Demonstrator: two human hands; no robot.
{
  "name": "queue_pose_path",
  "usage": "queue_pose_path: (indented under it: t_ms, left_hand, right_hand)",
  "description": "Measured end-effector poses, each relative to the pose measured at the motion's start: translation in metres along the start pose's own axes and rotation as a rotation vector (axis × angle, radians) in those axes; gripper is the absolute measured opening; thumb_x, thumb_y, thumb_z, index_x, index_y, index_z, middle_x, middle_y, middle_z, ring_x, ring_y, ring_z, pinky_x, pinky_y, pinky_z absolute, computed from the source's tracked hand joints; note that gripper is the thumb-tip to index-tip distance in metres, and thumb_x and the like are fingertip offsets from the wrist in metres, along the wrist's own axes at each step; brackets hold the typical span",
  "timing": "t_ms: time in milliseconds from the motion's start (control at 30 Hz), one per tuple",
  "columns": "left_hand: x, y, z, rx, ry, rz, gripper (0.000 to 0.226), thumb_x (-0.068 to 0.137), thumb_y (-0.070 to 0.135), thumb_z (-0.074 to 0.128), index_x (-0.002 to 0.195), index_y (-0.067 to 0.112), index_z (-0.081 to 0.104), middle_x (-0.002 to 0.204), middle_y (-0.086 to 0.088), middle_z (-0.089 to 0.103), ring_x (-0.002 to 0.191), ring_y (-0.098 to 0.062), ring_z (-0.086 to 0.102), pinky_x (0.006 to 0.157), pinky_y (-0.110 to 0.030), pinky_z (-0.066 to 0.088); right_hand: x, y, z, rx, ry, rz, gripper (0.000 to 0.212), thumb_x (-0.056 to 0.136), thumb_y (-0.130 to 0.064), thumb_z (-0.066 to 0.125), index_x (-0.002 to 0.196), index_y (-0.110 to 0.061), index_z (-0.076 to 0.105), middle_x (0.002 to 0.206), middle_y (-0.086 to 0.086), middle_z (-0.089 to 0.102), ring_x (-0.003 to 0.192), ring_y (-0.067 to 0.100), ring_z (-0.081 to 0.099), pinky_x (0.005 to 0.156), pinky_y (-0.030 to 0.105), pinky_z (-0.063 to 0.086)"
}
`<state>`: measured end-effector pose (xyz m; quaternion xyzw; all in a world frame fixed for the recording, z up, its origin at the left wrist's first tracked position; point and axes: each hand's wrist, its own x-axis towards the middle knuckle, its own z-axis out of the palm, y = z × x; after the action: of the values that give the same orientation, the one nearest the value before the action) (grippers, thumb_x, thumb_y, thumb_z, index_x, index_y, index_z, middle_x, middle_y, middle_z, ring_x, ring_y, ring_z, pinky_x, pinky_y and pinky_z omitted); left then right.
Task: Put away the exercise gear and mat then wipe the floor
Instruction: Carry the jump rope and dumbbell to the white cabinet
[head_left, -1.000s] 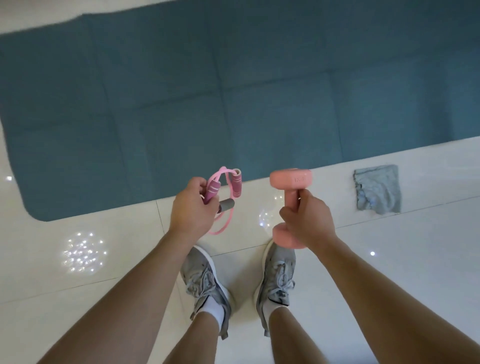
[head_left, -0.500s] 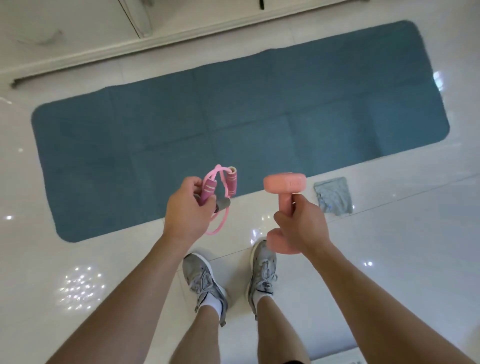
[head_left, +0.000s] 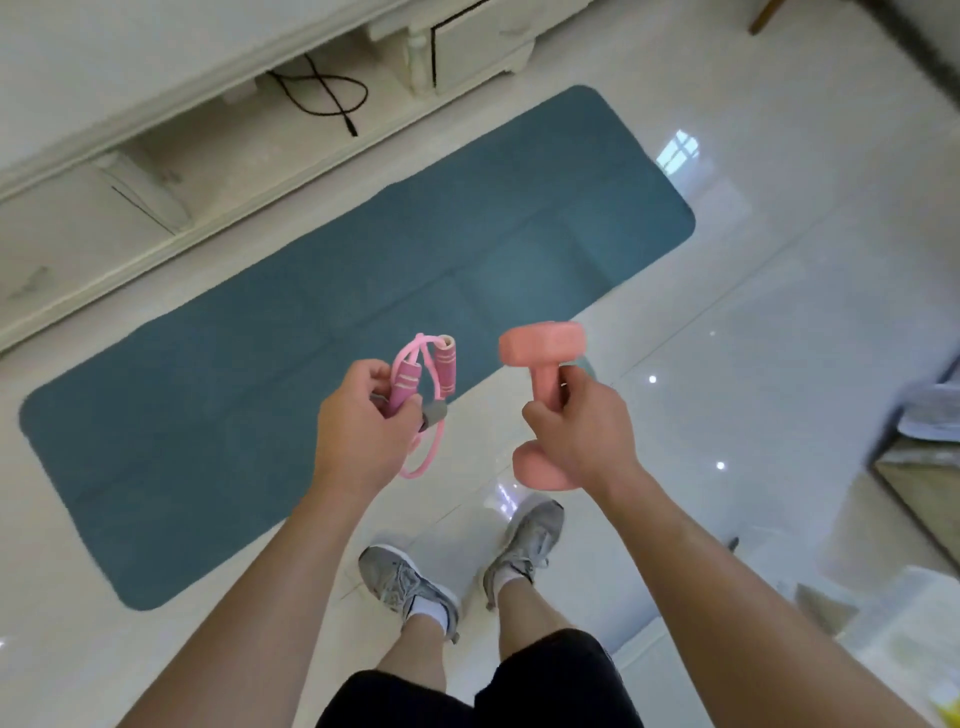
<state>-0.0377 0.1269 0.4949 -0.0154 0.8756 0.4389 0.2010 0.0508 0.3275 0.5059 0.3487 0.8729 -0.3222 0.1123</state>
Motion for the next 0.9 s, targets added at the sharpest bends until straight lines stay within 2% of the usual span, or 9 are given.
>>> queue_pose_path:
  t_ms: [167, 300, 400, 500, 633, 900]
  left_hand:
    - [-0.019, 0.066, 0.013, 0.054, -0.086, 0.094, 0.023, 0.079, 0.014, 0.074, 0.089, 0.026, 0.057, 0.078, 0.015, 0.067, 0.07, 0.001, 0.063, 0.062, -0.017, 0.05]
    - [-0.033, 0.121, 0.034, 0.069, -0.137, 0.135, 0.021, 0.079, 0.015, 0.073, 0.089, 0.026, 0.059, 0.078, 0.012, 0.068, 0.069, 0.0, 0.064, 0.066, -0.025, 0.056]
    - [-0.044, 0.163, 0.058, 0.075, -0.165, 0.166, 0.02, 0.078, 0.018, 0.074, 0.088, 0.028, 0.06, 0.078, 0.013, 0.069, 0.07, -0.001, 0.065, 0.07, -0.031, 0.059]
    - [-0.06, 0.206, 0.083, 0.067, -0.183, 0.216, 0.019, 0.077, 0.019, 0.075, 0.086, 0.027, 0.06, 0.077, 0.013, 0.069, 0.068, -0.003, 0.066, 0.069, -0.034, 0.059]
    - [-0.079, 0.261, 0.113, 0.067, -0.229, 0.275, 0.019, 0.076, 0.018, 0.075, 0.084, 0.027, 0.06, 0.075, 0.01, 0.069, 0.068, -0.008, 0.067, 0.069, -0.04, 0.06]
    - [-0.095, 0.356, 0.156, 0.09, -0.307, 0.43, 0.018, 0.076, 0.024, 0.076, 0.086, 0.024, 0.061, 0.073, 0.009, 0.068, 0.068, -0.013, 0.067, 0.067, -0.043, 0.059]
  right_hand:
    - [-0.028, 0.025, -0.059, 0.107, 0.094, 0.104, 0.014, 0.076, -0.026, 0.057, 0.08, -0.015, 0.051, 0.072, 0.0, 0.061, 0.068, 0.021, 0.058, 0.06, 0.033, 0.045]
    - [-0.041, 0.047, -0.109, 0.185, 0.135, 0.149, 0.01, 0.077, -0.025, 0.059, 0.078, -0.018, 0.051, 0.07, -0.003, 0.059, 0.066, 0.017, 0.056, 0.054, 0.028, 0.037]
    - [-0.048, 0.065, -0.149, 0.239, 0.188, 0.175, 0.01, 0.076, -0.024, 0.06, 0.077, -0.02, 0.051, 0.069, -0.006, 0.059, 0.065, 0.013, 0.056, 0.054, 0.027, 0.037]
    - [-0.055, 0.084, -0.189, 0.284, 0.232, 0.212, 0.01, 0.076, -0.025, 0.061, 0.081, -0.021, 0.054, 0.071, -0.008, 0.059, 0.068, 0.01, 0.056, 0.057, 0.027, 0.04]
    - [-0.067, 0.108, -0.242, 0.319, 0.31, 0.252, 0.01, 0.075, -0.025, 0.061, 0.08, -0.019, 0.056, 0.072, -0.005, 0.061, 0.069, 0.017, 0.058, 0.062, 0.032, 0.045]
    - [-0.08, 0.137, -0.334, 0.358, 0.458, 0.337, 0.008, 0.074, -0.024, 0.061, 0.08, -0.02, 0.058, 0.072, -0.006, 0.062, 0.068, 0.014, 0.058, 0.059, 0.028, 0.044]
